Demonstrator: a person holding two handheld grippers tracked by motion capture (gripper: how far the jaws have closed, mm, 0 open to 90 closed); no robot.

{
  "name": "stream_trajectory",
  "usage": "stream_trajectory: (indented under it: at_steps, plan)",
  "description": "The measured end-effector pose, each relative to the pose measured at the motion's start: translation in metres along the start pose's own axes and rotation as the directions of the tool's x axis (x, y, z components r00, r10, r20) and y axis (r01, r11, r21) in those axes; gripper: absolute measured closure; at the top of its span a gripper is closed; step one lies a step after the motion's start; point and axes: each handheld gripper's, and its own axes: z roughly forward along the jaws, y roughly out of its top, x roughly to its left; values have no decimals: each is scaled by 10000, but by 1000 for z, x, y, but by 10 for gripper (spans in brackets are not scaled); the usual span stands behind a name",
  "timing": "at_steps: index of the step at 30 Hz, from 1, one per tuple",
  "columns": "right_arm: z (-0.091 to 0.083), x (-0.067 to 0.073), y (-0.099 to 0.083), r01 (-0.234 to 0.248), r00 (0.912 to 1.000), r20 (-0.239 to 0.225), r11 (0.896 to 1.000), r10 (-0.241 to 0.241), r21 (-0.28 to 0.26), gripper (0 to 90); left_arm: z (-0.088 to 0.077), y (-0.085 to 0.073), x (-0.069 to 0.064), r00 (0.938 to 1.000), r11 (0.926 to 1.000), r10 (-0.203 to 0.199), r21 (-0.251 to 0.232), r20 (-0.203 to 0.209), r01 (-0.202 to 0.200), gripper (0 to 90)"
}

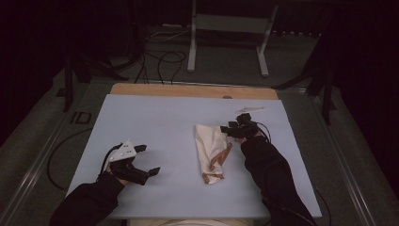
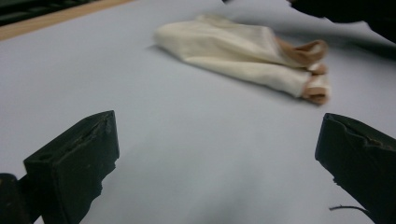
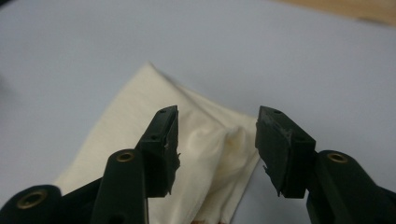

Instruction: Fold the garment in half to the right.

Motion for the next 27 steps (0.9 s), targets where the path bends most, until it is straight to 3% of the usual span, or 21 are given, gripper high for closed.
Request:
stream_trajectory:
  at_steps: [5,7,12,19,27]
  plan:
    - [18,-6,-4,-52,9994,359,9987,33,515,514,-6,-13,4,9983,9991,-393,-148,-437,386,6]
    - [23,-8,-6,62,9989,461,9975,-95,706,577,-7,-16,5,9977,9985,-509,-229,-452,499,7]
    - [27,-10,-7,254,9986,437,9941,-301,1053,857,-5,-23,7,9964,9976,-682,-155,-510,675,7]
    - [11,-6,5,669,9920,1049,9970,-705,380,875,-6,-23,8,9951,9964,-748,-460,-640,719,6]
    - [14,-15,7,396,9886,1440,9986,-443,352,870,-9,-23,9,9924,9958,-719,-640,-1002,657,6]
